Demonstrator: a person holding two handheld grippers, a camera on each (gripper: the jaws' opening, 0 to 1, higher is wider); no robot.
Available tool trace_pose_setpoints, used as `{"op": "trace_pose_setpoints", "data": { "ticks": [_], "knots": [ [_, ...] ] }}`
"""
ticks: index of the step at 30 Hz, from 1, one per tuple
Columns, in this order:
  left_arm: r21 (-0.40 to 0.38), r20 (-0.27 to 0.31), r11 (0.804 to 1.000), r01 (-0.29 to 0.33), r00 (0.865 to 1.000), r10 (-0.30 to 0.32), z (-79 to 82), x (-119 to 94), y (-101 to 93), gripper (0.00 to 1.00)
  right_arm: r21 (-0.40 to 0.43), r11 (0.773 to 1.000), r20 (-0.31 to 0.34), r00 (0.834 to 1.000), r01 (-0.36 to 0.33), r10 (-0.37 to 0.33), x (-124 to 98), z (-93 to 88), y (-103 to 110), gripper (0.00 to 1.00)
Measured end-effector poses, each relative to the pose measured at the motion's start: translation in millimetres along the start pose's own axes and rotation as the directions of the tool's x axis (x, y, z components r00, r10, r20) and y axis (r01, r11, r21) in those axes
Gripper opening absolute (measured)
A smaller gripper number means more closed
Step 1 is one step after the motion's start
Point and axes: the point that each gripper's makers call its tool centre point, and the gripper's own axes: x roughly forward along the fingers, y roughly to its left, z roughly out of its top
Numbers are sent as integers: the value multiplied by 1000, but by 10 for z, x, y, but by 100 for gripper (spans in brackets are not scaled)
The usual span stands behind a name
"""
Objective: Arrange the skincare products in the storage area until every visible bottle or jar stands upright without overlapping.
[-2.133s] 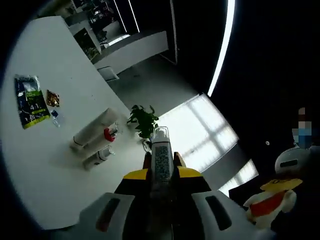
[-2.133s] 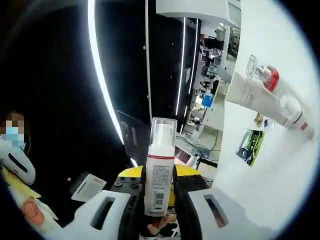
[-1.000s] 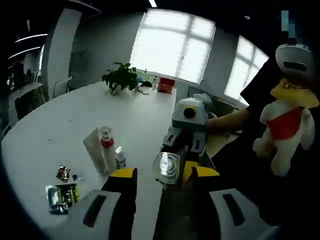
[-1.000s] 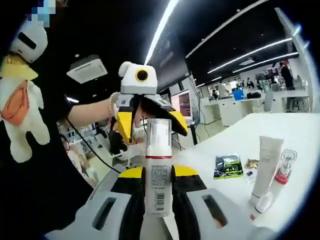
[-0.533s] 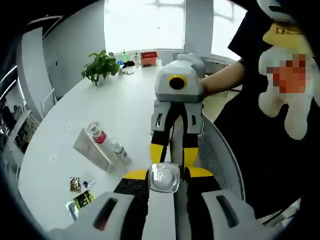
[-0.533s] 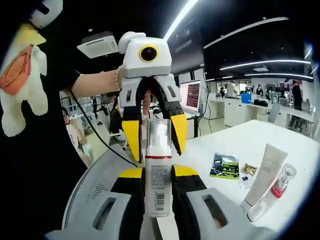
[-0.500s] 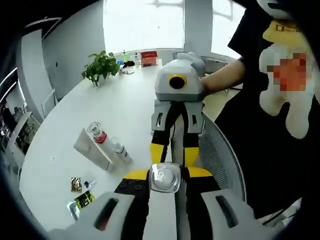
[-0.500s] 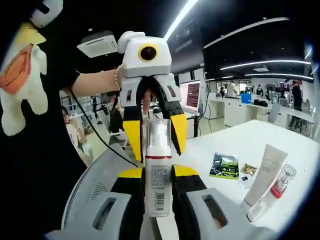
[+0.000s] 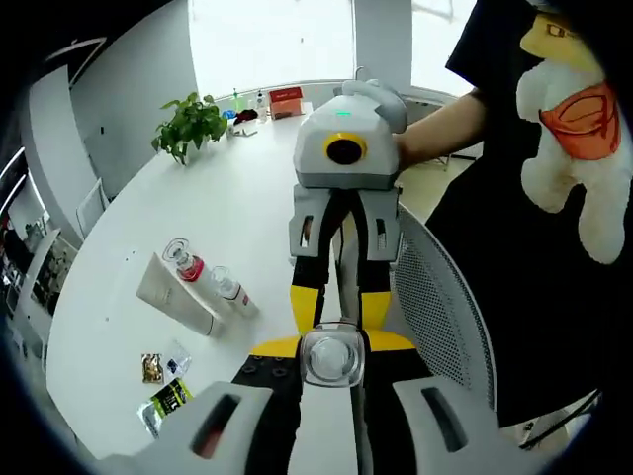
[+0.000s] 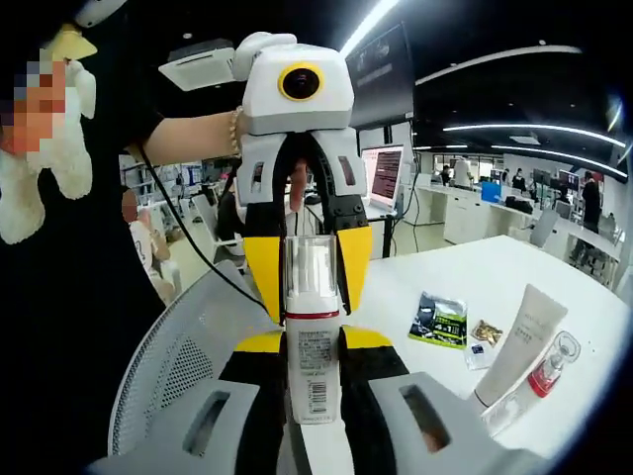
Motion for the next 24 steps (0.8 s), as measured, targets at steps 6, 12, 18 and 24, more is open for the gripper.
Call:
{"op": "trace_pose_setpoints", "data": {
  "ticks": [6, 12, 18, 24],
  "knots": [
    [42, -67, 999, 4, 998, -1, -34, 108, 9, 25, 44, 998, -27, 998, 53, -52, 21, -114, -57, 20],
    [86, -120, 996, 24, 993, -14, -78, 266, 74, 25, 42, 993, -83, 991, 111, -107, -14, -289, -91, 22],
    [108, -155, 993, 40, 988, -23, -68, 353, 112, 25, 77, 985, -117, 982, 156, -147, -101, -449, -129, 38],
    [81, -190, 996, 44, 981, -27, -177, 477, 267, 25, 104, 970, -130, 970, 219, -204, -214, -542, -202, 48]
  ]
}}
